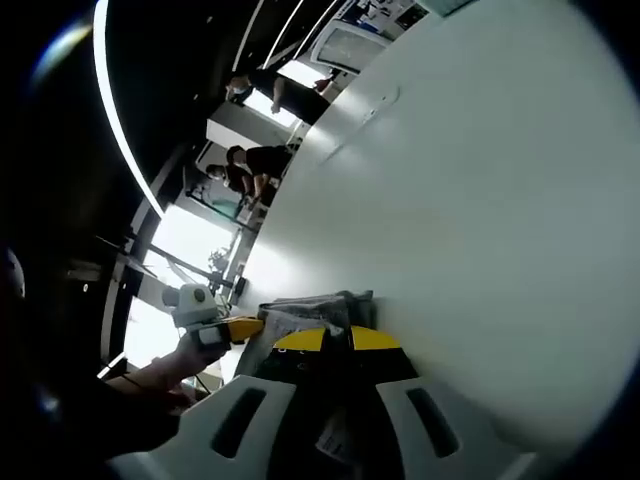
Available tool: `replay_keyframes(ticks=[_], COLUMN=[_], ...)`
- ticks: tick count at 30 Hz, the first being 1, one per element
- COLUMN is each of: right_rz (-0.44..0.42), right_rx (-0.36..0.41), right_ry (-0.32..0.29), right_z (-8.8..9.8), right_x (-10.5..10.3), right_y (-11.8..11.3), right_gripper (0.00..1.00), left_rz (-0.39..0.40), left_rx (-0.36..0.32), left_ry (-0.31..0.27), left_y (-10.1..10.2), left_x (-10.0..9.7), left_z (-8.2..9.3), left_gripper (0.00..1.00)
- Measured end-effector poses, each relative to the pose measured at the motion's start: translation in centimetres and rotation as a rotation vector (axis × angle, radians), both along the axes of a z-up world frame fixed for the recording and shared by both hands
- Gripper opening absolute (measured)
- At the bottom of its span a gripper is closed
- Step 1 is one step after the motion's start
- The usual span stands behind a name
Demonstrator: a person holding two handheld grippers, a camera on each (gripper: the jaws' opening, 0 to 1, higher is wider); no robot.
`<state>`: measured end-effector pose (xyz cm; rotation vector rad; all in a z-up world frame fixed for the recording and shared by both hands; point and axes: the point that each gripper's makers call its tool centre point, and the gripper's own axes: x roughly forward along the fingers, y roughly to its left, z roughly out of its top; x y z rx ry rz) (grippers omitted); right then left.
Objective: Fold the towel on the table until its edges align and the towel forms a compact rectangular stack.
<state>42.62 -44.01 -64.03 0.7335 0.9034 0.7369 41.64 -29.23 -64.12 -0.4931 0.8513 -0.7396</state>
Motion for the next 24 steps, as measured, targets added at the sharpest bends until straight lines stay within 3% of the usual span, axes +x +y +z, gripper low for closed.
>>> replay_keyframes(ticks=[12, 16, 17, 21, 24], right_rz=[0.023, 0.013, 0.046, 0.098, 0.12], right_rx=[-0.059, -0.046, -0.086, -0.21, -0.337], right_ry=[-0.063, -0.063, -0.121, -0.25, -0.344], right_z=[-0.3, -0.3, -0.4, -0.5, -0.8], right_x=[0.1, 0.1, 0.0, 0.2, 0.6], right_y=[0.1, 0.0, -0.1, -0.4, -1.0], right_gripper=[0.04, 0.05, 0.06, 0.13, 0.22], left_rz=[-0.016, -0.018, -0.016, -0.066, -0.125], left_rx=[0.065, 0.078, 0.082, 0.196, 0.347], left_ry=[-0.068, -0.087, -0.093, -0.211, -0.354], left_y=[0.0, 0.0, 0.0, 0.2, 0.3], left_x=[0.3, 0.4, 0.4, 0.6, 0.8], left_z=[-0.4, -0.4, -0.4, -0.2, 0.2], left_gripper=[0.06, 0.07, 0.07, 0.1, 0.15])
